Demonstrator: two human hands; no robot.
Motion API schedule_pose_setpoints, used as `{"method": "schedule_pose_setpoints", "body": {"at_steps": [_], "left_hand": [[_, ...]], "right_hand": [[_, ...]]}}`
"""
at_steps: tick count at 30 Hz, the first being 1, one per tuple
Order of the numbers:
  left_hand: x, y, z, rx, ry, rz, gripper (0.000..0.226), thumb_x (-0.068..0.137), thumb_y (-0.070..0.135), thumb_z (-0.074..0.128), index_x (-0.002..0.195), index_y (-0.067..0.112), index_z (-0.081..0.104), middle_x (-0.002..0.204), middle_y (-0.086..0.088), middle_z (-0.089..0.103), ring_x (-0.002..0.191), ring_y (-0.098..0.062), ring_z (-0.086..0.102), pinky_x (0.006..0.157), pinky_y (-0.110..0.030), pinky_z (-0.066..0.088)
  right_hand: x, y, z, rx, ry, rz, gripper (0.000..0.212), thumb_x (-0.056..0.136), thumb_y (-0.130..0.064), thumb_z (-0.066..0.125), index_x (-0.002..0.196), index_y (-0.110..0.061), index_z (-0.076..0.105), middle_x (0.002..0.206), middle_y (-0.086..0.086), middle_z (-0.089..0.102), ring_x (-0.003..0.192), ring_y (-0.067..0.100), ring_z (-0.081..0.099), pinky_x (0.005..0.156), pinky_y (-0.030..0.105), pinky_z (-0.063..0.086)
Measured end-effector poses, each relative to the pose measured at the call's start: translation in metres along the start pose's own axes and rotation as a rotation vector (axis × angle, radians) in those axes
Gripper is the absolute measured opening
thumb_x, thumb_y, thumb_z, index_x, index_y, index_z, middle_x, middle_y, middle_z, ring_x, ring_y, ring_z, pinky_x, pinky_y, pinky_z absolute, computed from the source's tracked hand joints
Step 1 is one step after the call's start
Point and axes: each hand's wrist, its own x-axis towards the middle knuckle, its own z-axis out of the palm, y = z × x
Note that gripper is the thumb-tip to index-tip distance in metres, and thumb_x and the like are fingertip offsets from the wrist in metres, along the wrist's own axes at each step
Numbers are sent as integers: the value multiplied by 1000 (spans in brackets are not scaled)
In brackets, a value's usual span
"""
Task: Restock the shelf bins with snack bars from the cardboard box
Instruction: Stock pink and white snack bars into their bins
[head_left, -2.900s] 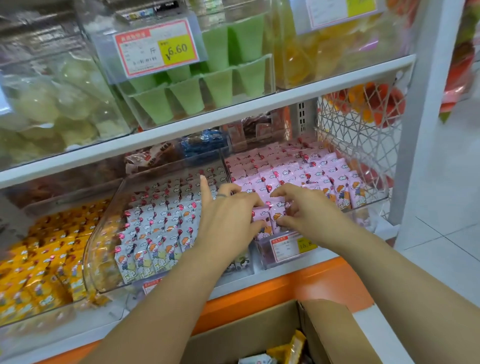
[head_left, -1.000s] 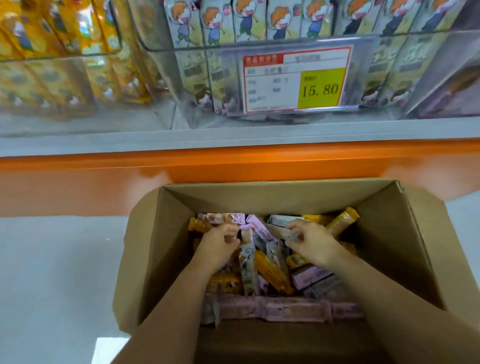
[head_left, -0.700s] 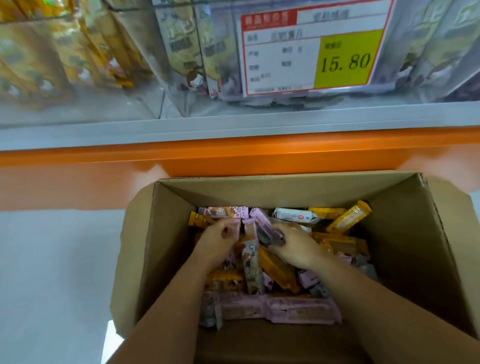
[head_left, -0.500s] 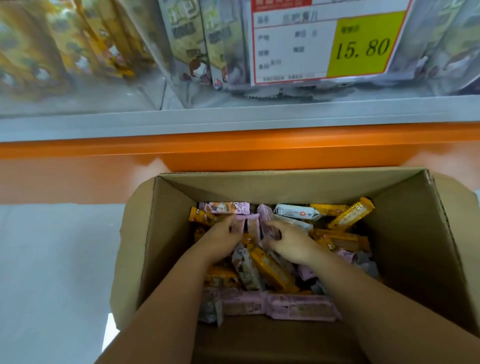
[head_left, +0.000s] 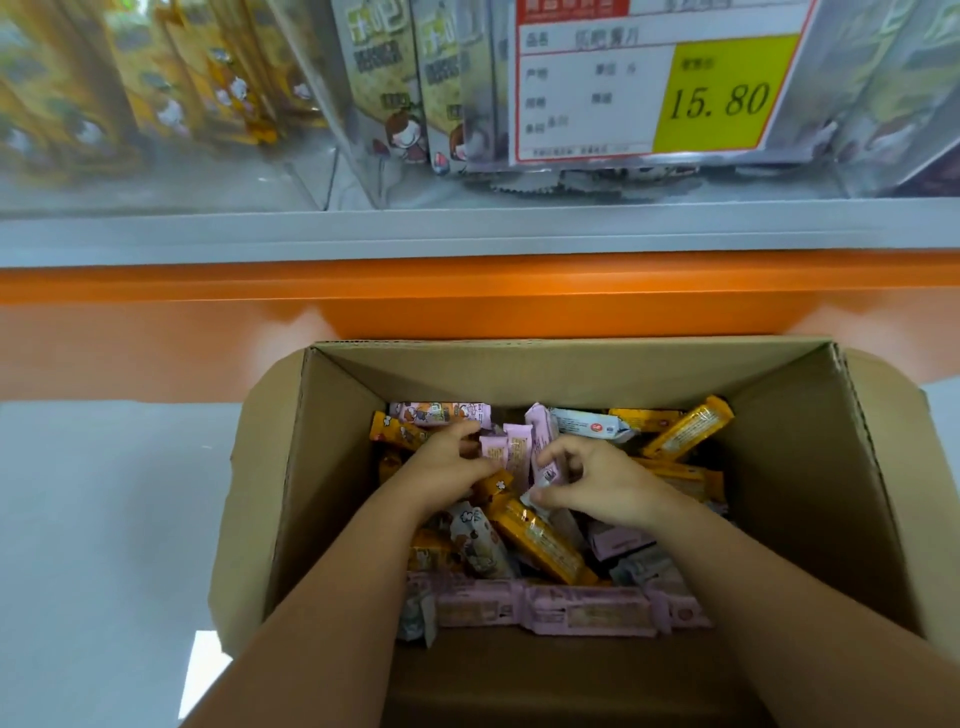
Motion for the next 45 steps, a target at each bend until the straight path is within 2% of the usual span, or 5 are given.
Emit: {"method": "schedule_pose_setpoints", "body": {"at_steps": [14,26,34,39,45], "left_hand": [[-31,40,22,445,58,376,17,81,26,74,92,30,62,95,16,52,99,-6,50,87,-25,38],[-124,105,-8,538,181,684,17,85,14,67,73,26,65,99,5,59,95,-4,49,82,-13,35],[-180,135,-17,429,260,783,27,88,13,64,97,37,56,112,15,55,106,1,51,80,-5,39],[-214,155,-33,228,159,796,45,85,-2,63,106,36,54,117,10,59,108,-7,61,92,-33,52],[-248,173,-40,54,64,855,46,83,-18,55,107,21,56,107,5,63,91,3,63,80,-18,52]], "right_hand": [[-55,-11,-35,76,171,-170,24,82,-23,73,96,-24,53,101,1,56,96,20,54,80,30,40],[-138,-78,-87,10,370,-228,12,88,-26,61,86,-16,55,75,0,58,66,16,52,63,29,39],[-202,-120,-100,-30,313,-348,19,93,-28,56,77,-19,58,49,-18,56,57,4,50,55,13,34],[-235,-139,-118,-132,317,-408,17,88,-35,64,86,-18,67,74,-10,67,75,7,61,77,27,44],[-263,-148,-128,9,335,-527,22,86,-22,67,107,-24,62,100,-1,71,93,8,67,92,28,51]]}}
